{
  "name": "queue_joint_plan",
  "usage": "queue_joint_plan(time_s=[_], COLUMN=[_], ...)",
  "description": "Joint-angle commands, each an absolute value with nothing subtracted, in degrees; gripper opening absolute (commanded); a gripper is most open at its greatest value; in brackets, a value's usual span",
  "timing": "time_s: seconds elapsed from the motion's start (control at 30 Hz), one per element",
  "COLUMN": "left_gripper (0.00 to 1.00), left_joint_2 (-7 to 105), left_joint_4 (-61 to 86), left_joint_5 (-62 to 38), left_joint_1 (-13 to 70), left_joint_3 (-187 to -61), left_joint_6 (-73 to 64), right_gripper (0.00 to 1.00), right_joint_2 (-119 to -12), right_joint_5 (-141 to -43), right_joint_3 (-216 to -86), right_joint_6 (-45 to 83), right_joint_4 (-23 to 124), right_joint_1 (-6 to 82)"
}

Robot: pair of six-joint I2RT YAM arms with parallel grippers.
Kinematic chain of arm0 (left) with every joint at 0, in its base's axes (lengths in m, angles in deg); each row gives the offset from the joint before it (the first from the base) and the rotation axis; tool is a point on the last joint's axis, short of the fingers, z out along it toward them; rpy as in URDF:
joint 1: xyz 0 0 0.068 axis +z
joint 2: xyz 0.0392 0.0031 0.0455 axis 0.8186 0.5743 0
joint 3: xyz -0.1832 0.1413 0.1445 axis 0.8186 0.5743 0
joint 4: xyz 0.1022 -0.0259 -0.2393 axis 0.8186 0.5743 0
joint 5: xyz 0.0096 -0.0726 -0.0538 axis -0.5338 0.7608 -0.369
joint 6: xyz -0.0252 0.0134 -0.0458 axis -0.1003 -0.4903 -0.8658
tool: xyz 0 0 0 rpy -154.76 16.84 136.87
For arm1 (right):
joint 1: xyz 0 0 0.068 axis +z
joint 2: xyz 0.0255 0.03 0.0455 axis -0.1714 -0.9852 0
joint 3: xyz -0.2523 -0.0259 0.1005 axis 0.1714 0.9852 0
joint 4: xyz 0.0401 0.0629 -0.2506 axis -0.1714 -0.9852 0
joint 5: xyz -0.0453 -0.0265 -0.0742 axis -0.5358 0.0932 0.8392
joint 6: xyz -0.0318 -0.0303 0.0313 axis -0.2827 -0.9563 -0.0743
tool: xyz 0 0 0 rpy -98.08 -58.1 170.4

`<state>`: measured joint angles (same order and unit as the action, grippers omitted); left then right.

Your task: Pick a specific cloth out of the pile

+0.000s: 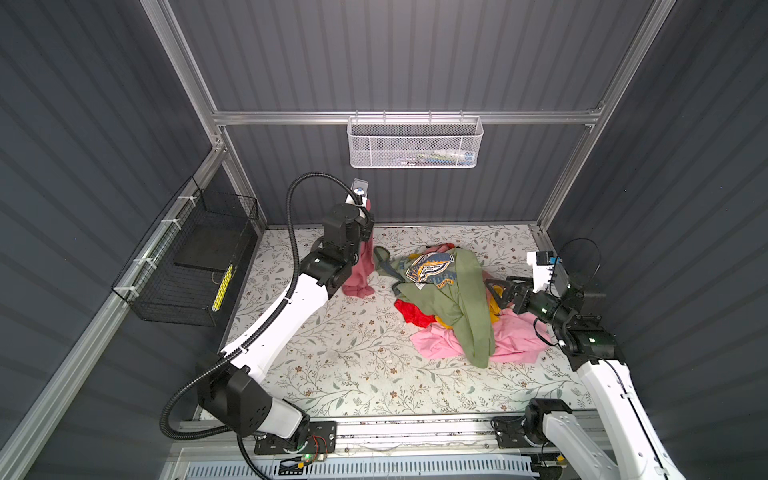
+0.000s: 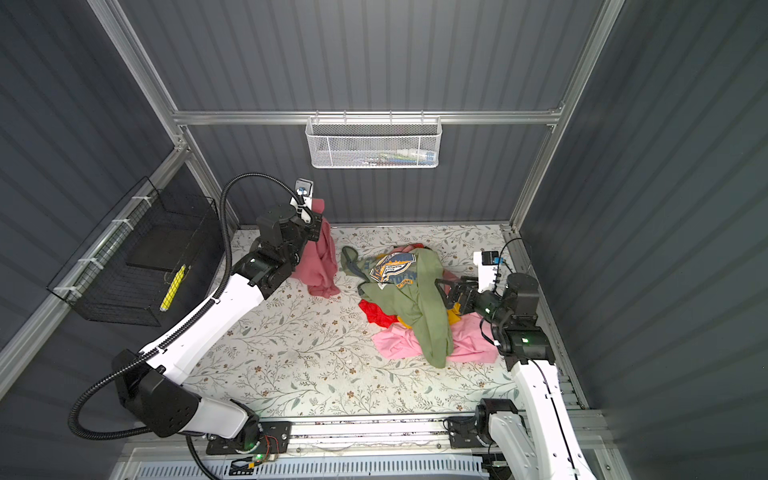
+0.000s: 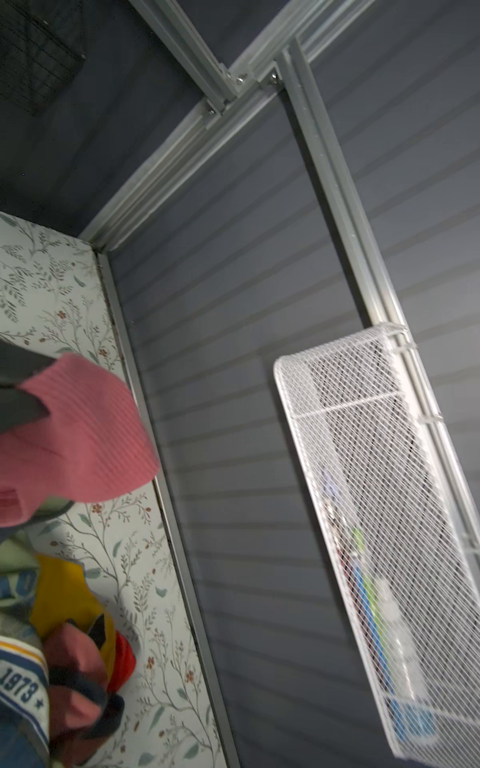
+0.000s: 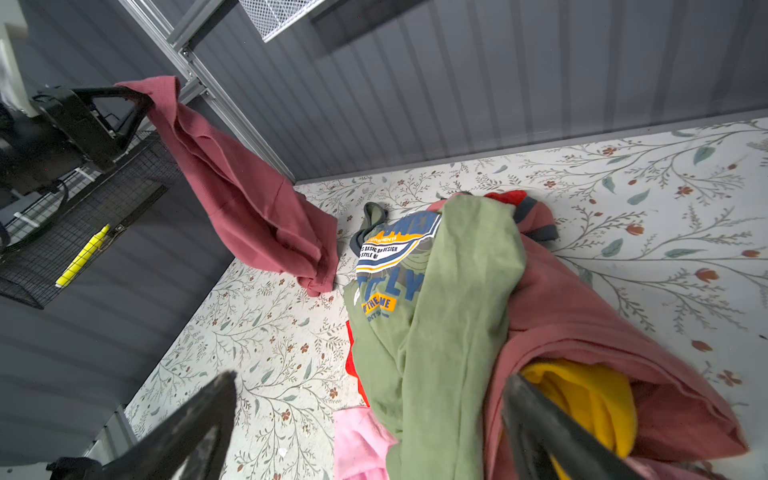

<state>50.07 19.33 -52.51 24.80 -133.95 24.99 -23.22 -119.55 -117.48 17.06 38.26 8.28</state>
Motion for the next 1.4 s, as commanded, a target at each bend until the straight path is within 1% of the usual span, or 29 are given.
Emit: queue_joint_plan(time_s=[0.0, 0.13, 0.47, 0.73, 0.83, 0.93, 1.13, 1.23, 1.37], left_gripper=[0.00, 0.00, 0.00, 0.00, 0.00, 0.00, 0.00, 0.00, 0.00], left_joint_2=[45.1, 42.0, 42.3, 42.7, 44.2, 46.3, 54.3, 61.0, 71.3], left_joint_4=[21.7, 24.8, 29.2, 29.3, 30.1, 30.7, 28.6, 28.3, 31.3], left_joint_5=[-55.0, -55.3, -61.6, -66.0, -64.2, -58.5, -50.0, -47.3, -44.3], left_joint_1=[27.2, 30.3, 38.9, 40.0, 40.0, 39.9, 39.7, 39.4, 38.0], left_joint_3=[-130.5, -126.7, -122.1, -119.0, -117.5, -117.8, -122.9, -128.9, -140.4], left_joint_6=[22.2, 19.4, 17.7, 22.2, 21.8, 20.0, 17.6, 18.2, 19.7], right_gripper=[0.99, 0.99, 0.99, 0.99, 0.99, 0.99, 0.99, 0.99, 0.99], right_joint_2=[-23.4, -23.9, -24.4, -24.5, -25.2, -25.9, -26.3, -26.4, -26.7], right_joint_5=[-120.7, -120.8, -119.2, -117.7, -117.6, -117.6, -116.1, -115.3, -114.5], right_joint_3=[-116.5, -116.5, -117.3, -117.4, -117.5, -117.8, -117.9, -118.2, -118.8], right_joint_6=[16.7, 17.0, 15.8, 15.0, 14.9, 14.8, 14.6, 14.4, 14.7], right_joint_4=[40.1, 40.8, 39.4, 38.9, 39.0, 39.0, 38.6, 37.9, 37.8], right_joint_1=[9.0, 9.3, 11.0, 12.0, 12.3, 12.7, 14.2, 15.0, 15.9])
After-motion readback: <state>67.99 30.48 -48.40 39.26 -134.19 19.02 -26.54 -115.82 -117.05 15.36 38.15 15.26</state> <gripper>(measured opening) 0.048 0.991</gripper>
